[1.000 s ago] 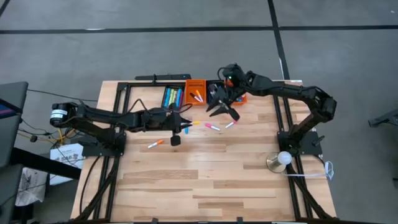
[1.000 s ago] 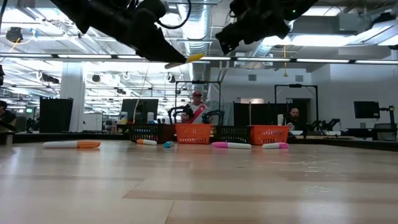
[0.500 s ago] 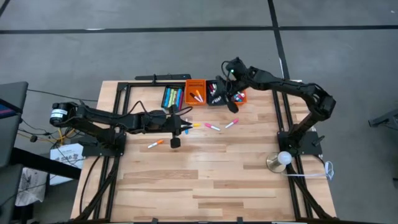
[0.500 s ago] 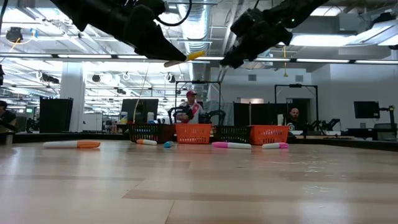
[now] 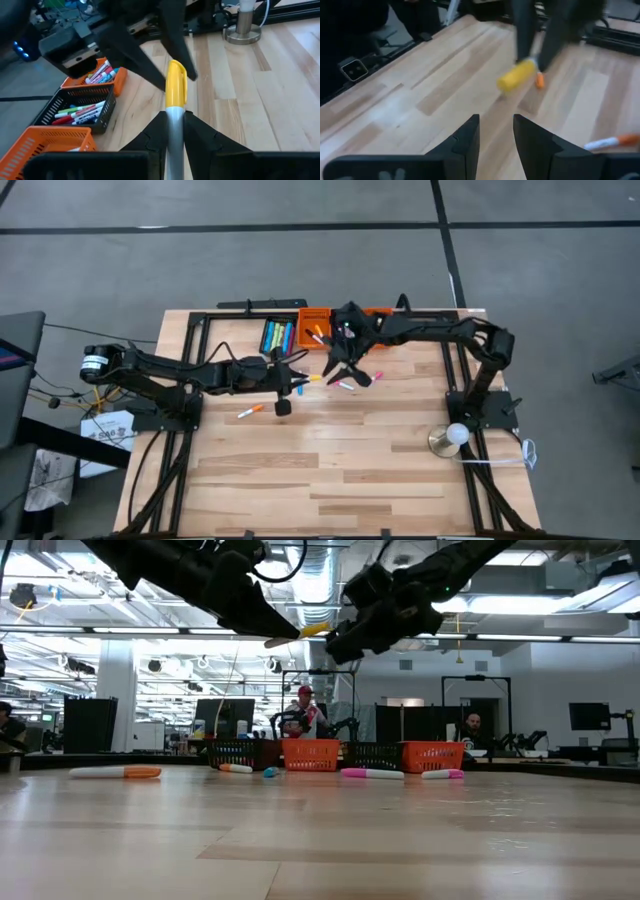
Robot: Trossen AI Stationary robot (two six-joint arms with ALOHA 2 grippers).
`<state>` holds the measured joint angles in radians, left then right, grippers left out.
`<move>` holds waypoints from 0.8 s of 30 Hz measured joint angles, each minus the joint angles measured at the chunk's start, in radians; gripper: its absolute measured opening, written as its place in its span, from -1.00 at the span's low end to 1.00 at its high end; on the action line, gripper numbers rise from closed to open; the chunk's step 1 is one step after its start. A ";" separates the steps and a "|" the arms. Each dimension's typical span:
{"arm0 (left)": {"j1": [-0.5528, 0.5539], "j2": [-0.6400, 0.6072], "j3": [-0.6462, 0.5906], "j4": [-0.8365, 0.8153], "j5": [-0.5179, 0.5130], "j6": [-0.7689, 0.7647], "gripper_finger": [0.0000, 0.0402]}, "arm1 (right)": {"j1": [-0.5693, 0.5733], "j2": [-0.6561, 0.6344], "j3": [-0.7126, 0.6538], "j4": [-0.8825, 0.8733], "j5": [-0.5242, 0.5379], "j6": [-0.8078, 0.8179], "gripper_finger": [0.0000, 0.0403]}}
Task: Pick & Place Markers
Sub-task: Put the small yellow highlighter pen into the left orange basket
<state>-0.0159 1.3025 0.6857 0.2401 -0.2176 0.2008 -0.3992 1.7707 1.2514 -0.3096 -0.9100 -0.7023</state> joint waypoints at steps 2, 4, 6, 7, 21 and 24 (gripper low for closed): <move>0.004 0.000 0.000 0.001 0.000 0.000 -0.75 | 0.012 -0.003 0.000 0.037 0.018 -0.001 -0.46; 0.007 0.000 0.000 0.002 0.000 0.000 -0.75 | 0.027 -0.007 0.000 0.071 0.058 0.000 -0.46; 0.007 0.000 0.000 0.003 0.000 0.000 -0.75 | 0.041 -0.010 0.000 0.101 0.094 0.001 -0.46; 0.007 0.000 0.000 0.003 0.001 0.000 -0.75 | 0.048 -0.010 0.000 0.111 0.105 0.003 -0.46; 0.005 -0.002 0.002 0.013 0.006 0.000 -0.75 | 0.099 -0.010 -0.001 0.190 0.140 0.020 -0.46; 0.005 -0.003 0.002 0.014 0.007 0.000 -0.75 | 0.102 -0.010 -0.002 0.218 0.140 0.021 -0.46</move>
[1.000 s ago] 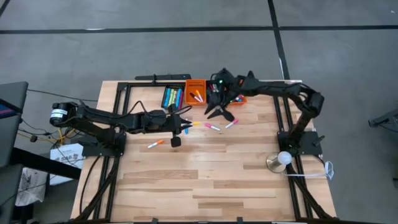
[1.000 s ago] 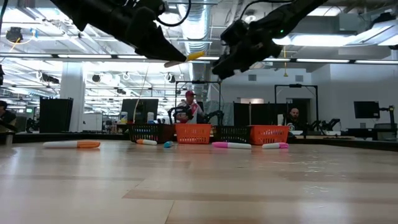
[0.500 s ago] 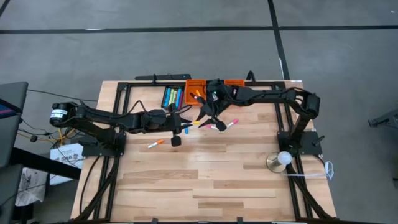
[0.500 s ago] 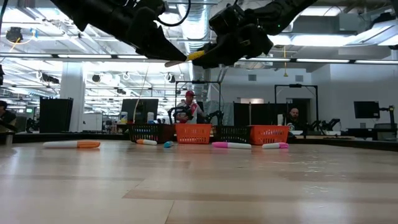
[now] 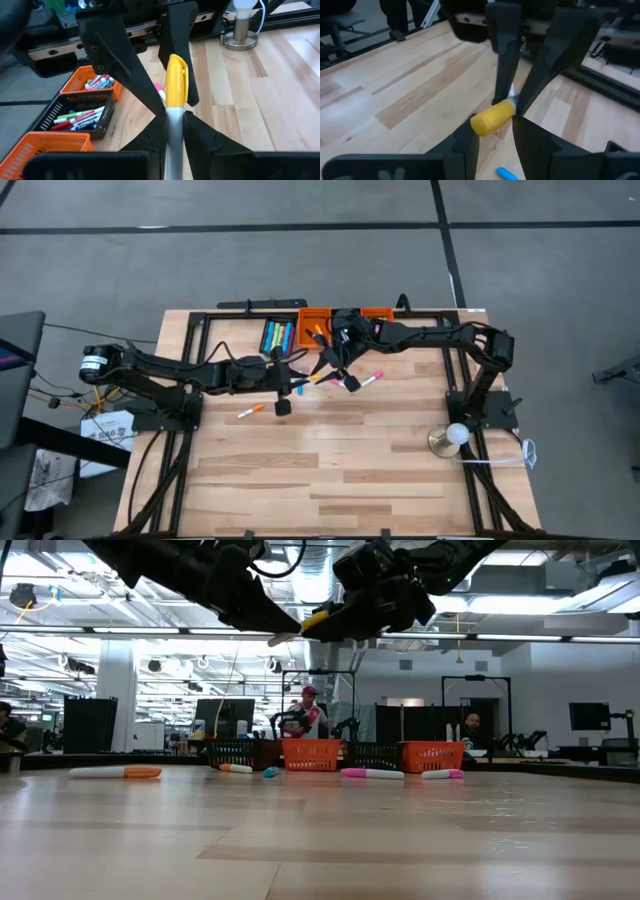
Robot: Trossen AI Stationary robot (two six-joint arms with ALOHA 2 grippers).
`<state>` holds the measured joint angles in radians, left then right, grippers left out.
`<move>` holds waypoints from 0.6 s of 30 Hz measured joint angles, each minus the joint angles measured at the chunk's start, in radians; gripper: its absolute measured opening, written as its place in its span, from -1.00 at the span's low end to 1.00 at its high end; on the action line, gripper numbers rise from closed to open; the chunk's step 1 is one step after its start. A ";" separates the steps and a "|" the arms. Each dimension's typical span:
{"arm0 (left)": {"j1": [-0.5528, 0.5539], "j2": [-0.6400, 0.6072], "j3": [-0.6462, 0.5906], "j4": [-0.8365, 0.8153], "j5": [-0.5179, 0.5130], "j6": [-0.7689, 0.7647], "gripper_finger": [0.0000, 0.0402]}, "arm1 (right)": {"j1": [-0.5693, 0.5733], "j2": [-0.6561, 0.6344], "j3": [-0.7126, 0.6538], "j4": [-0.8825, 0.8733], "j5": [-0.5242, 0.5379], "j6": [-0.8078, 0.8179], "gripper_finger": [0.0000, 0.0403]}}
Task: Pick & Place Markers
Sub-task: Put the small yellow highlighter pen into the left orange basket
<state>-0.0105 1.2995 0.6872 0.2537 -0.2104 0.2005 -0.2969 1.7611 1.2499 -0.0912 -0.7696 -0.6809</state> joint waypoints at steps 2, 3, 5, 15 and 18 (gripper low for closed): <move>0.000 0.000 0.000 0.000 -0.002 0.000 -0.75 | 0.000 0.000 0.000 0.016 0.000 0.009 -0.46; 0.000 0.000 0.000 -0.001 -0.007 0.000 -0.75 | 0.000 0.000 0.000 0.023 0.005 0.017 -0.46; 0.001 -0.001 0.000 -0.002 -0.013 0.000 -0.75 | 0.000 0.000 -0.001 0.037 0.014 0.026 -0.46; 0.000 0.001 0.000 0.003 0.001 0.000 -0.75 | 0.001 0.000 -0.002 0.038 -0.024 0.024 -0.46; 0.000 0.002 0.000 0.004 0.008 0.000 -0.75 | 0.002 0.000 -0.002 0.024 -0.031 0.021 -0.45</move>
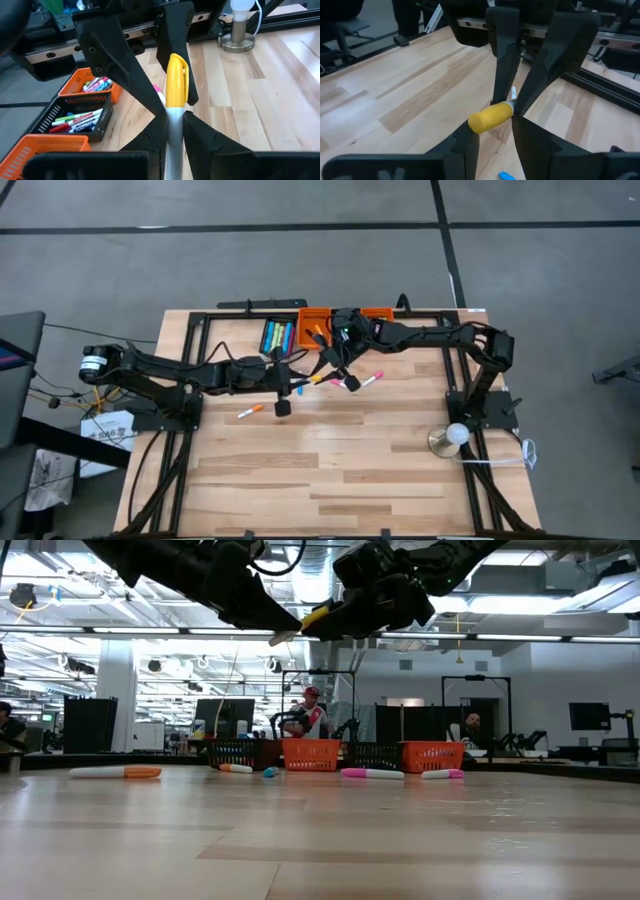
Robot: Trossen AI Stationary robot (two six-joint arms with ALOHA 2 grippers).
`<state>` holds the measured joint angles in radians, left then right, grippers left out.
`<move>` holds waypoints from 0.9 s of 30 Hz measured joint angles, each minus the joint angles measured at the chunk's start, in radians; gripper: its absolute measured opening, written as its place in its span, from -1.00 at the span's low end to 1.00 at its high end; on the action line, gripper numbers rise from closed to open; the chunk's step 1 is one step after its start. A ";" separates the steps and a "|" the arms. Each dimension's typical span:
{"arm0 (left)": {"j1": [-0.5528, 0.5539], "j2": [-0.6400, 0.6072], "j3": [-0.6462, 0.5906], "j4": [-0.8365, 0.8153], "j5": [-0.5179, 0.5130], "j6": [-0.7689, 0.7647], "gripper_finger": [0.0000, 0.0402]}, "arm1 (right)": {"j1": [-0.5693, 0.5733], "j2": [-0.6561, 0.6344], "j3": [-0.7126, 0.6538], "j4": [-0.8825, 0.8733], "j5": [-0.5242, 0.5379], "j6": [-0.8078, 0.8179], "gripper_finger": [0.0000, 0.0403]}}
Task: Pick & Place Markers
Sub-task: Put the small yellow highlighter pen into the left orange basket
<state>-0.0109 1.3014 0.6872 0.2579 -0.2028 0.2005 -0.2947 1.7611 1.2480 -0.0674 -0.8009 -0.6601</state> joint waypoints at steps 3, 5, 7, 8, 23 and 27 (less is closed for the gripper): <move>0.000 0.000 0.000 -0.001 -0.003 0.000 -0.75 | 0.000 0.000 0.001 -0.011 0.000 -0.002 -0.37; 0.000 0.000 0.000 -0.002 -0.008 0.000 -0.75 | 0.000 0.000 0.001 -0.014 0.000 -0.002 -0.28; 0.001 0.000 0.000 -0.004 -0.014 0.000 -0.75 | 0.000 0.000 0.001 -0.015 0.001 -0.002 -0.16; 0.001 0.000 0.000 -0.006 -0.018 0.000 -0.75 | 0.000 0.000 0.001 -0.015 0.006 -0.002 -0.09; 0.002 0.004 -0.002 0.000 -0.013 0.000 -0.75 | 0.024 -0.003 0.008 0.122 0.045 0.055 -0.01; 0.002 0.004 -0.002 -0.003 -0.011 0.000 -0.75 | 0.029 -0.005 0.009 0.094 0.064 0.034 -0.12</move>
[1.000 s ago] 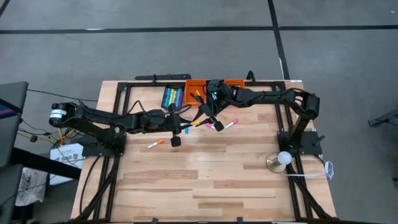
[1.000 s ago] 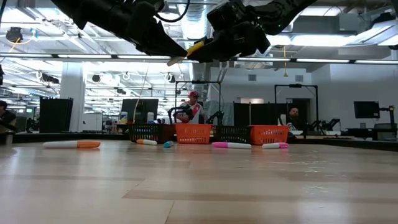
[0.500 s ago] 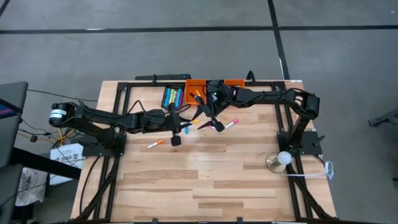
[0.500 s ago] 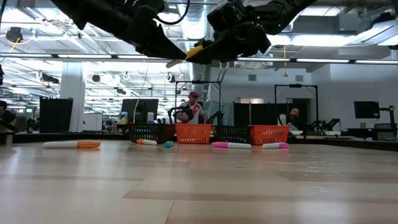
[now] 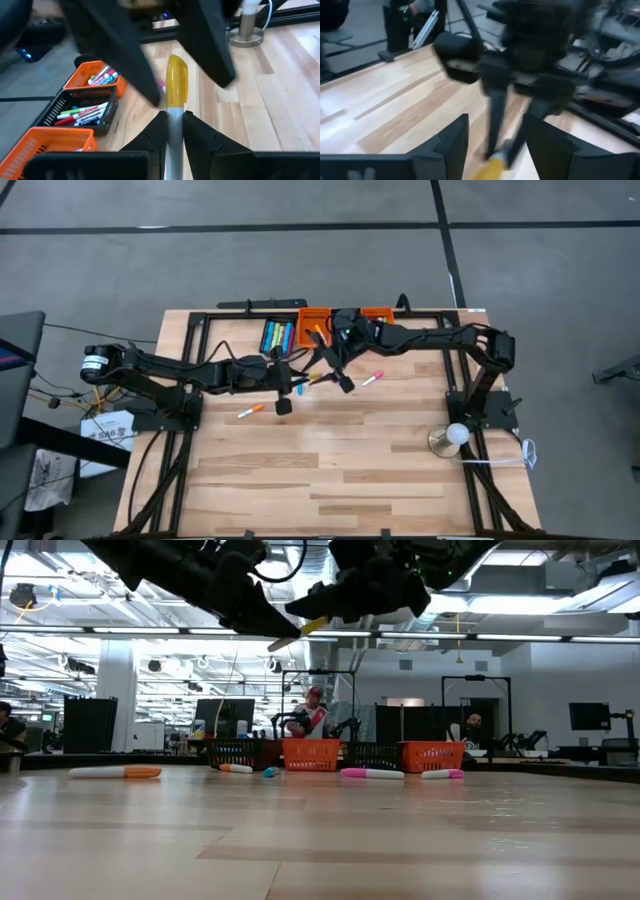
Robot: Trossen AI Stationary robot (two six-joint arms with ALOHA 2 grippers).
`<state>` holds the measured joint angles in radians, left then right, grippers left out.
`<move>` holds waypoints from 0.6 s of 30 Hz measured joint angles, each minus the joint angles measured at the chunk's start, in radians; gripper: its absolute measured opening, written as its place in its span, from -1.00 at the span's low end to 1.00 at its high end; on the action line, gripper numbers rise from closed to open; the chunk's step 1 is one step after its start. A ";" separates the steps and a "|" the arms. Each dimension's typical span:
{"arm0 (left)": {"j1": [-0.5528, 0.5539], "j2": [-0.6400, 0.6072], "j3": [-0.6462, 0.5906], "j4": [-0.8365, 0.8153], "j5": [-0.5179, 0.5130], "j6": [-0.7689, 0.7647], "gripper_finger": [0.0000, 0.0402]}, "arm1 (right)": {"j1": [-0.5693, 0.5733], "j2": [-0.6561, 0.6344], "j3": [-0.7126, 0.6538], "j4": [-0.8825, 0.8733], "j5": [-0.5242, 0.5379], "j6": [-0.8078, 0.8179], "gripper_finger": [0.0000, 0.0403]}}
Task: Pick & Place Markers
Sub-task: Put the small yellow highlighter pen into the left orange basket
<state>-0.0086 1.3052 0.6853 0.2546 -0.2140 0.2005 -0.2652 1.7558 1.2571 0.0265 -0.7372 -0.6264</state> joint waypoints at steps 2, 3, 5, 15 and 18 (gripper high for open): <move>0.000 0.000 0.000 0.000 -0.001 0.000 -0.75 | 0.004 0.002 -0.001 -0.045 0.000 -0.021 -0.16; 0.000 0.000 0.000 0.000 0.000 0.000 -0.75 | 0.005 0.002 -0.002 -0.072 -0.001 -0.036 -0.17; -0.001 0.000 0.000 -0.001 0.004 0.003 -0.75 | 0.005 0.002 -0.002 -0.103 -0.007 -0.066 -0.18; 0.000 0.000 -0.001 0.049 0.038 0.042 -0.75 | -0.028 0.001 -0.003 -0.125 -0.065 -0.072 0.05; 0.001 0.000 -0.001 0.060 0.038 0.041 -0.75 | -0.037 0.001 -0.004 -0.101 -0.069 -0.068 0.10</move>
<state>-0.0077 1.3052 0.6842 0.3145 -0.1761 0.2419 -0.3017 1.7569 1.2530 -0.0744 -0.8059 -0.6943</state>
